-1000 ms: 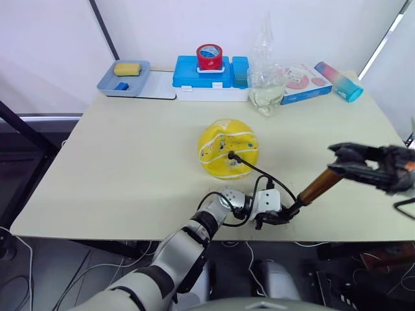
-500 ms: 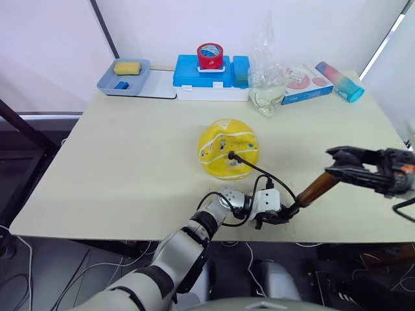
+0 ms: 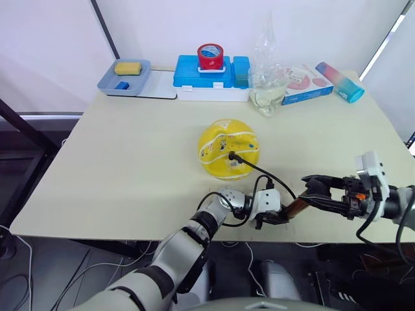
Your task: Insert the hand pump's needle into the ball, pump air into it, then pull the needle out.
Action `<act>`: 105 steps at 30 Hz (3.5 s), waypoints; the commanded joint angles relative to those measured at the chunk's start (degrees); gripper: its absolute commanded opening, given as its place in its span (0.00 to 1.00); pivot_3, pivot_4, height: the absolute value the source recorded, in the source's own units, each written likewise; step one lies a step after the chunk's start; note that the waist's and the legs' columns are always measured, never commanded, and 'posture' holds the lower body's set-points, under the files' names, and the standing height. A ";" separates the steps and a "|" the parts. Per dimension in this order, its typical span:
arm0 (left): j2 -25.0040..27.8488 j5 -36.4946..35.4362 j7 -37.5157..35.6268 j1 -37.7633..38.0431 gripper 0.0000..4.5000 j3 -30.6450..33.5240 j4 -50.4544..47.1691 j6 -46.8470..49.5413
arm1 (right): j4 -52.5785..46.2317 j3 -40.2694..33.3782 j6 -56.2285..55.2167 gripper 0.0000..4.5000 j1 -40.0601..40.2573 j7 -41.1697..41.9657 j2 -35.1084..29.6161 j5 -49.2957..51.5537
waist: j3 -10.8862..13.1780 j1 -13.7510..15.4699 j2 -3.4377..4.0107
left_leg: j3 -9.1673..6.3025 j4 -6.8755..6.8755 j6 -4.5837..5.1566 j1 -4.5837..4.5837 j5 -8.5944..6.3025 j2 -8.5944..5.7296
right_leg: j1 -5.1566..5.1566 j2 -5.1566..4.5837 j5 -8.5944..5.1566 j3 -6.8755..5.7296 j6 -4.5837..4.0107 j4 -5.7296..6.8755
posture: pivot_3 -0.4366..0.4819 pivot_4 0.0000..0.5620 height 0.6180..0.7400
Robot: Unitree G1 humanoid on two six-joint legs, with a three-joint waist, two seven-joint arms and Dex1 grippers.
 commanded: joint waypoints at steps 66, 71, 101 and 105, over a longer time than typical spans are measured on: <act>0.55 3.15 0.17 1.55 0.25 -2.05 3.56 1.20 | 3.83 -26.32 20.77 0.43 -14.09 -4.16 -14.47 29.93 | -0.11 0.05 0.16 | -0.04 0.00 -0.01 -0.05 0.00 -0.04 | 0.00 -0.11 0.06 -0.04 -0.09 -0.02 | 0.48 0.27 1.00; 0.49 3.20 0.16 1.54 0.25 -2.07 3.59 1.13 | 0.42 -22.03 19.77 0.43 -8.95 -2.27 -13.02 23.19 | -0.12 0.13 0.16 | -0.05 0.00 0.00 -0.16 -0.01 -0.06 | -0.06 -0.10 0.13 -0.05 -0.22 -0.04 | 0.48 0.27 1.00; 0.94 3.06 -0.04 1.90 0.25 -2.01 3.35 0.95 | 0.93 -15.57 -0.62 0.43 -4.47 -1.89 1.59 11.82 | -0.16 0.02 0.12 | -0.05 0.05 0.01 0.03 -0.01 -0.02 | 0.07 -0.04 0.04 -0.05 -0.05 -0.01 | 0.48 0.27 1.00; 1.05 3.15 -0.33 1.84 0.25 -2.18 3.43 0.85 | 0.85 -20.34 2.06 0.43 -8.23 -4.20 -0.04 18.48 | -0.13 -0.02 0.16 | -0.05 0.05 0.01 0.03 -0.01 -0.01 | 0.07 -0.04 0.01 -0.05 0.01 0.00 | 0.48 0.27 1.00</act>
